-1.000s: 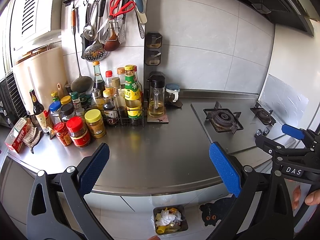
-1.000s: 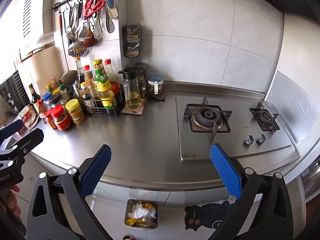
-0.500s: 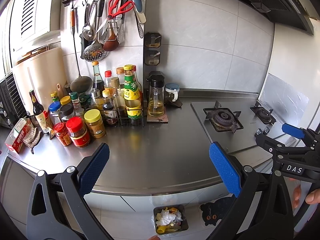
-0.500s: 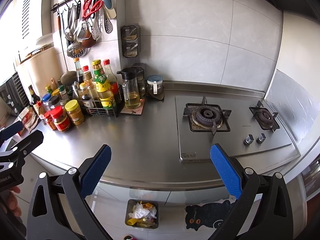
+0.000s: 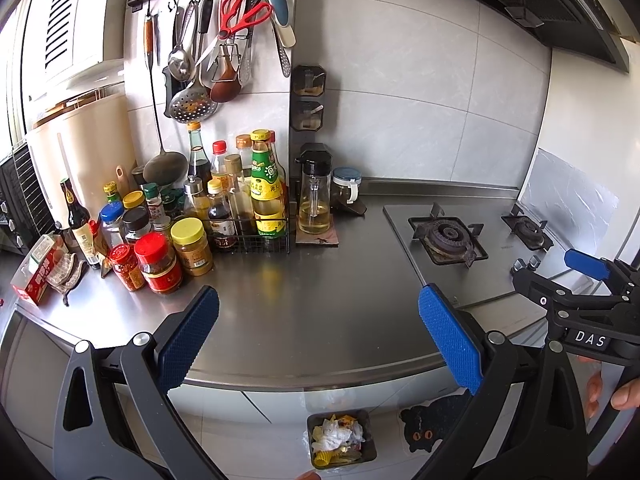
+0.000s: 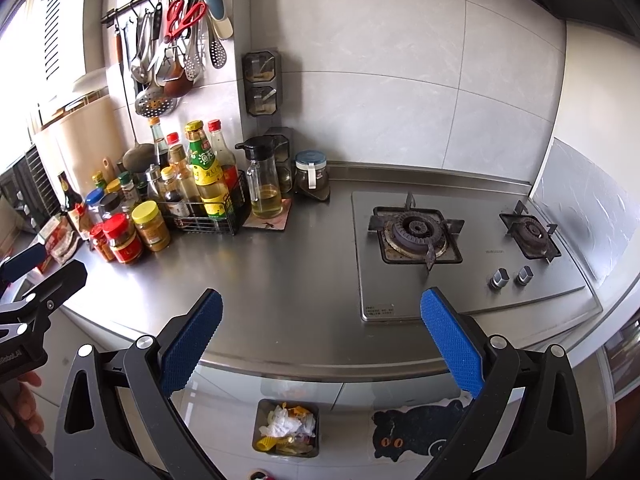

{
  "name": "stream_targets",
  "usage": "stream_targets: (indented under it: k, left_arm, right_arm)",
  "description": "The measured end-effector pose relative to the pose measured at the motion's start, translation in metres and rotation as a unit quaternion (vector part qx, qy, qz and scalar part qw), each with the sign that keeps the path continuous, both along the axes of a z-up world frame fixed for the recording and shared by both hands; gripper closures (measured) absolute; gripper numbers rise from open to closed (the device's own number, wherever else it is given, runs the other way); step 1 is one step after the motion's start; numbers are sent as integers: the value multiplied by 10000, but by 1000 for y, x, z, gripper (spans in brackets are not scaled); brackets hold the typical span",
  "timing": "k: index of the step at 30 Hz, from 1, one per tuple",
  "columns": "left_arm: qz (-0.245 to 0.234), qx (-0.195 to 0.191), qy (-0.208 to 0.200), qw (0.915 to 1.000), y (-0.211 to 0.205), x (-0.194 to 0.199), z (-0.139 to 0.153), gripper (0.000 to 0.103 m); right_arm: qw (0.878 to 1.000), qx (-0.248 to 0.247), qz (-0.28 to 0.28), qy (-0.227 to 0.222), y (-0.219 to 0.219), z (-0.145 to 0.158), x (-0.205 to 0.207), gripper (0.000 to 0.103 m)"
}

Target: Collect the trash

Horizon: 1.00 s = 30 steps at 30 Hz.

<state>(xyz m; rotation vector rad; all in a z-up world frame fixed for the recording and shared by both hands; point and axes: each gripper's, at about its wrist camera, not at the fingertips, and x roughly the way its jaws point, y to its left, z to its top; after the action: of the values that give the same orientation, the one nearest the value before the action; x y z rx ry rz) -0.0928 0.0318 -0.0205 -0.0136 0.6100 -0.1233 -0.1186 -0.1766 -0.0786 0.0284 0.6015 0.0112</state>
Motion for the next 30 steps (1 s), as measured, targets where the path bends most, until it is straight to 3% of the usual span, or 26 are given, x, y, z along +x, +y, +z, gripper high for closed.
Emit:
stream_targets:
  k: [30]
  left_arm:
    - [117, 121, -68, 9998, 2, 2, 1, 8]
  right_arm:
    - [10000, -4, -43, 18, 0, 0, 1, 3]
